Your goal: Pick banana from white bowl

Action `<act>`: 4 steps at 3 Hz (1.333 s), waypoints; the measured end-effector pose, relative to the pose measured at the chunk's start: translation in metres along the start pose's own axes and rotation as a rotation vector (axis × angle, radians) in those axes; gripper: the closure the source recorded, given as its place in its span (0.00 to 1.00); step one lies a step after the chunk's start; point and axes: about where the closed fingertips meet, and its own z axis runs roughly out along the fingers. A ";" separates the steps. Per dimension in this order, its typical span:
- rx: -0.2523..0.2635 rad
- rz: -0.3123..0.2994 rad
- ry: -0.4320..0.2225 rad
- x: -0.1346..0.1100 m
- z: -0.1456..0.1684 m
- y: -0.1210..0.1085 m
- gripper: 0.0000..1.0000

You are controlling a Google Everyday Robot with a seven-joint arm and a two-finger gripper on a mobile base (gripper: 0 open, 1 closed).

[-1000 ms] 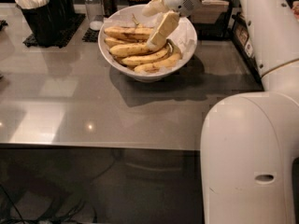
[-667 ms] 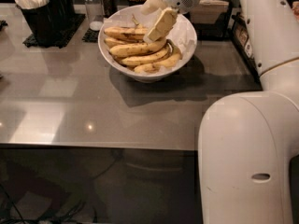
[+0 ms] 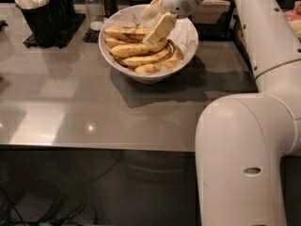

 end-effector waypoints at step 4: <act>-0.024 0.067 -0.010 0.028 0.012 0.000 0.97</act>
Offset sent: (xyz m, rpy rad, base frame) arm 0.0074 -0.0190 -0.0430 -0.0124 0.1346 -0.0152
